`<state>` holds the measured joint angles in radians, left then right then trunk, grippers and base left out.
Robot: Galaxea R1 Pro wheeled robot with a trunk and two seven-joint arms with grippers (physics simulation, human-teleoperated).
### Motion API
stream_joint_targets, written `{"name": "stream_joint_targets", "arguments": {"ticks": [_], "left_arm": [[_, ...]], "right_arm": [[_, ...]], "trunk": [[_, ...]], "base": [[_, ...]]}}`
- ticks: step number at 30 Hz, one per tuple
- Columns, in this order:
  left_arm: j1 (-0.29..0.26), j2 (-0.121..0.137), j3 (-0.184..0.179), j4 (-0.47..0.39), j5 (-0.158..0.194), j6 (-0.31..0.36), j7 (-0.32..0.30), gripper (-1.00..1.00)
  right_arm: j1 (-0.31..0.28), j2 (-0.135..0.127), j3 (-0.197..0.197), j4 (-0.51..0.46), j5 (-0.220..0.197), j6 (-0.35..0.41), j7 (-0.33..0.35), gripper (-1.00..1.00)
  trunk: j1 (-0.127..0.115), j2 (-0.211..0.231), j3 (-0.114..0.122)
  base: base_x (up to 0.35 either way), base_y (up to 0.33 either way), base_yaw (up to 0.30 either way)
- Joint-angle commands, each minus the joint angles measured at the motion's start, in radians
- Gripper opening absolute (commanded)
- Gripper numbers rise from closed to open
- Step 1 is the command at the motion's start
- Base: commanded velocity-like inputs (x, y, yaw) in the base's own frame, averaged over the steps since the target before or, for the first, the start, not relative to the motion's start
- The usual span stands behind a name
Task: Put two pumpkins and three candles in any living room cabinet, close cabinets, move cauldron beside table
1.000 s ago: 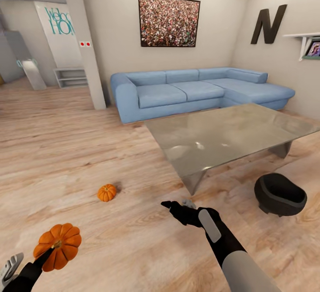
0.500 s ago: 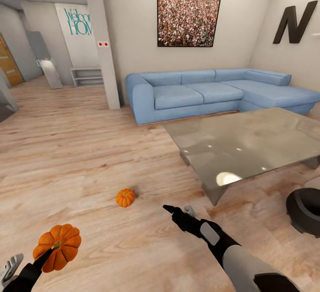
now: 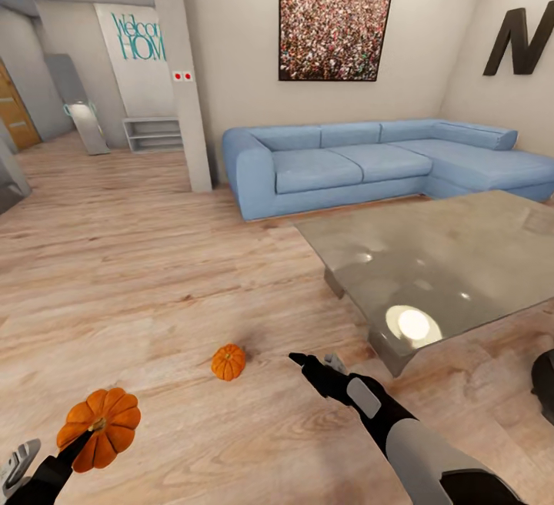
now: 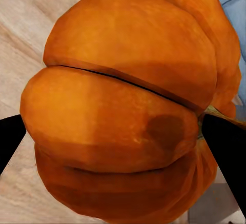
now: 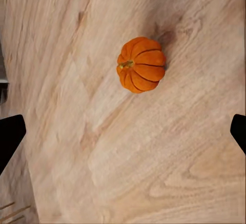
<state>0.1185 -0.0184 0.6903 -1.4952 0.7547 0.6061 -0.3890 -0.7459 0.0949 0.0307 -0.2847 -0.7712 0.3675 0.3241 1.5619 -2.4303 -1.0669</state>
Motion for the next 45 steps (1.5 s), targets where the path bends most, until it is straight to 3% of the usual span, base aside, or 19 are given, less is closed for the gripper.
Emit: {"name": "stream_joint_targets", "arguments": {"ticks": [1,13,16,20,32,41,45], "left_arm": [[0.000,0.000,0.000,0.000,0.007,0.001,-0.001,-1.00],[0.000,0.000,0.000,0.001,0.006,0.002,0.001,-1.00],[0.000,0.000,0.000,0.001,0.006,0.003,0.001,-1.00],[0.000,0.002,0.000,0.001,0.006,0.003,0.001,-1.00],[0.000,0.010,-0.004,0.001,0.009,0.003,0.000,-1.00],[-0.001,0.014,-0.013,0.018,0.006,0.005,0.001,-1.00],[-0.006,0.015,-0.017,0.035,0.007,0.017,0.000,-1.00]], "right_arm": [[0.000,0.000,0.000,0.000,-0.007,0.001,-0.010,1.00],[0.000,0.005,0.002,-0.011,-0.019,0.007,-0.040,1.00],[0.000,0.007,0.002,-0.002,-0.021,0.055,-0.111,1.00],[0.000,0.005,0.002,-0.007,-0.023,0.077,-0.122,1.00],[0.000,0.001,0.005,-0.053,-0.018,0.094,-0.085,1.00],[-0.039,-0.013,0.000,0.017,-0.026,0.102,-0.128,1.00],[-0.041,-0.031,0.005,0.022,-0.023,0.109,-0.071,1.00]], "trunk": [[0.000,0.000,0.000],[0.000,0.000,0.000],[0.000,0.000,0.000],[0.000,0.000,0.000],[0.000,0.000,0.000],[0.000,0.000,0.000],[0.000,0.000,0.000]], "base": [[0.275,0.180,0.000],[0.257,0.200,0.000],[0.218,0.246,0.000],[0.213,0.253,0.000],[0.215,0.246,0.000],[0.285,0.132,0.000],[0.254,0.045,0.000]]}}
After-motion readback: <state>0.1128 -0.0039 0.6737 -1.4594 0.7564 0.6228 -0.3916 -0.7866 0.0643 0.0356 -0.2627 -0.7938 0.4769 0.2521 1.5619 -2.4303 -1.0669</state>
